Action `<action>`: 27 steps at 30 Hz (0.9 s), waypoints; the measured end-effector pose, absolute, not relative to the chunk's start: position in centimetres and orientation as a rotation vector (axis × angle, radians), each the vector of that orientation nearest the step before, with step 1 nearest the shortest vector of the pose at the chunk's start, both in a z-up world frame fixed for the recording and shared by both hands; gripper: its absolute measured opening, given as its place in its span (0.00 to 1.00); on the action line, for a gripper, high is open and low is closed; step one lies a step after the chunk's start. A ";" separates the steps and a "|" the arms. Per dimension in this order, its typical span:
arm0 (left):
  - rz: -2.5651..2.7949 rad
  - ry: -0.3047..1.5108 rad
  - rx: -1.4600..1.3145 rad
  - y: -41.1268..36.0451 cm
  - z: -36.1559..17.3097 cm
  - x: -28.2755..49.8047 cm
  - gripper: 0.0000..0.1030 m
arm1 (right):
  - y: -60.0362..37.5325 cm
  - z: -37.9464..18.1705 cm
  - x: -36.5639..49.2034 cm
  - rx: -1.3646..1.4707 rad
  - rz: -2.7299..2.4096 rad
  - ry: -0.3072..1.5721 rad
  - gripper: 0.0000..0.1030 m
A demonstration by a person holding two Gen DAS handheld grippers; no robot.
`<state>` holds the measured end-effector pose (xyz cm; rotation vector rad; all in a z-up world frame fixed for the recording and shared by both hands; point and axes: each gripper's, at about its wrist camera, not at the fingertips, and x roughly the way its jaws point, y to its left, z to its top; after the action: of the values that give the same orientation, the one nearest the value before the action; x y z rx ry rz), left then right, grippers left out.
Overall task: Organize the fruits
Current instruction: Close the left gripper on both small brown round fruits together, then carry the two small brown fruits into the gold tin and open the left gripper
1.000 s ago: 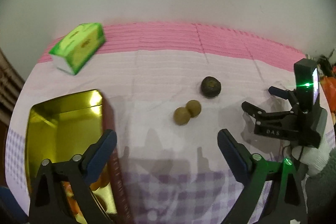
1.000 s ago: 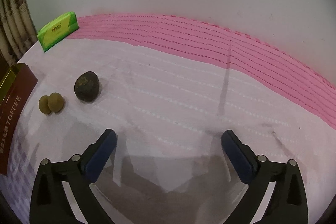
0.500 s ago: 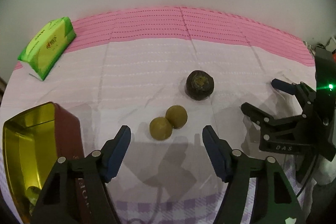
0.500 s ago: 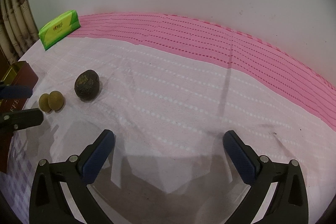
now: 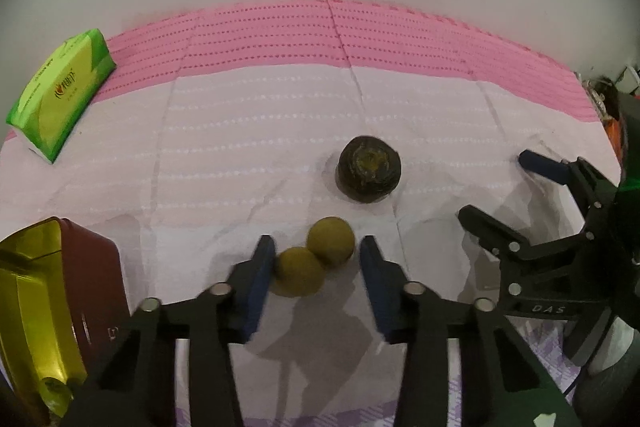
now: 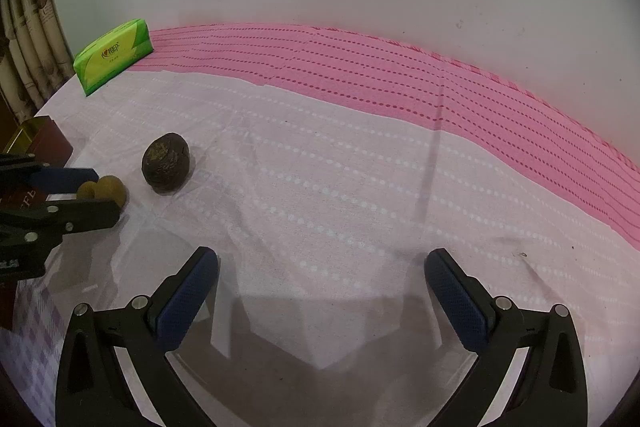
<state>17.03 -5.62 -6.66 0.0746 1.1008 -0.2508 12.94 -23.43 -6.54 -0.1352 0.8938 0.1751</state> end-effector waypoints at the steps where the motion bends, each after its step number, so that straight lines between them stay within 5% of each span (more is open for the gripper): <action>1: -0.250 1.098 0.074 -5.6 -6.7 17.0 0.36 | -23.4 -6.5 12.9 -0.135 0.175 0.894 1.00; 27: -0.229 1.056 0.063 -4.9 -2.8 10.8 0.36 | -23.4 -6.5 12.9 -0.135 0.175 0.895 1.00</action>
<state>10.81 -4.92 -2.82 0.0635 1.0563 -0.2294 12.90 -23.44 -6.52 -0.1348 0.8949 0.1747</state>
